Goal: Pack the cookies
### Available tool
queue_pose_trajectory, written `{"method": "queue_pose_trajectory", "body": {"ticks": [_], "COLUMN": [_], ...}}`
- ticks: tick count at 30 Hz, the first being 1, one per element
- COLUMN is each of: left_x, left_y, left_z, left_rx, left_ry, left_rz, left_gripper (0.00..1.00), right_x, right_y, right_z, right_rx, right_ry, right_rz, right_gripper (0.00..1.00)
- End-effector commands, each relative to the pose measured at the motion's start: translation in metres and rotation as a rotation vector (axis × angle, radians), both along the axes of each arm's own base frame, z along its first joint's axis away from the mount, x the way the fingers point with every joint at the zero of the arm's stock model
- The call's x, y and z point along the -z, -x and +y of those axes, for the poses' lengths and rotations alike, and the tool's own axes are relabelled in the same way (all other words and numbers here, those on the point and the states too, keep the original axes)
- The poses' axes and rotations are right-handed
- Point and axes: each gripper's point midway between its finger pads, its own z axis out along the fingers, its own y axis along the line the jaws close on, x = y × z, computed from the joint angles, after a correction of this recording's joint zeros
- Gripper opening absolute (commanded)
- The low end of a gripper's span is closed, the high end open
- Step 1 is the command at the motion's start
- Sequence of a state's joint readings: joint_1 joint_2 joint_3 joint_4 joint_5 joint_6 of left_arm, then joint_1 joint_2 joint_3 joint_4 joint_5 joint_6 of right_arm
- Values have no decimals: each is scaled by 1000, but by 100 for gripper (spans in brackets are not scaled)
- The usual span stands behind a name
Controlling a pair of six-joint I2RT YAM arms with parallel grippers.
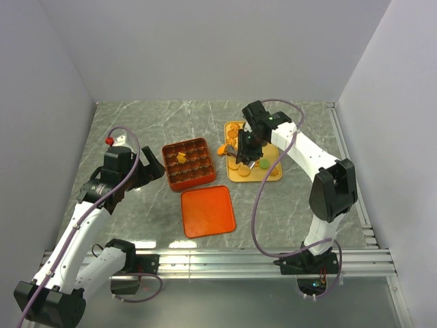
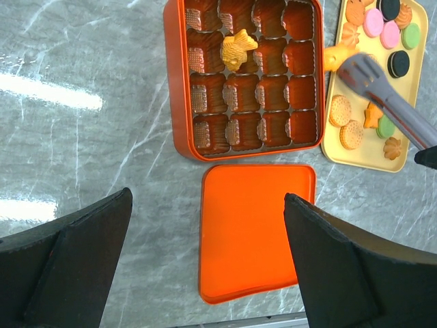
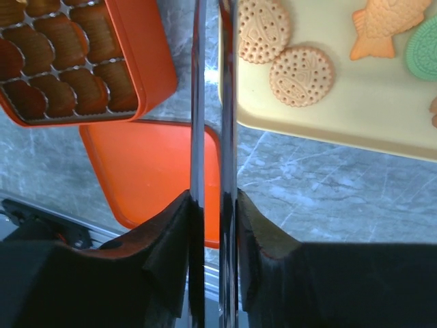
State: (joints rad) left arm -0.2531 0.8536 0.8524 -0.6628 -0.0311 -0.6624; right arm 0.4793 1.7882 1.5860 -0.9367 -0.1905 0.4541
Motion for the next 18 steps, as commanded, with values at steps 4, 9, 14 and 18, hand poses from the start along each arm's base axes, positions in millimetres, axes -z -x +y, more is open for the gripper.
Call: {"method": "queue_pose_trajectory", "body": {"ticks": [4,9,14,18], "left_x": [-6,-5,-5,-5], "left_y": [-2,-2,-2,-2], "left_z": [2,2,2,2], "left_rx": [-1,-3,-5,-7], "left_ry": [-13,-14,-15,-14], "left_rz": [-26,-24,-24,-24], "left_gripper": [99,99,99,99], "right_x": [-17,-18,-33,-54], "right_y": [-17,-16,-16,-17], "right_z": [11,12,9,9], "right_rx": [-11,-21,-27,-30], "right_ry": [-41,-41,-39,-50], "right_rz": [-62,-63,-88,-124], "right_gripper": [24,16,11,9]}}
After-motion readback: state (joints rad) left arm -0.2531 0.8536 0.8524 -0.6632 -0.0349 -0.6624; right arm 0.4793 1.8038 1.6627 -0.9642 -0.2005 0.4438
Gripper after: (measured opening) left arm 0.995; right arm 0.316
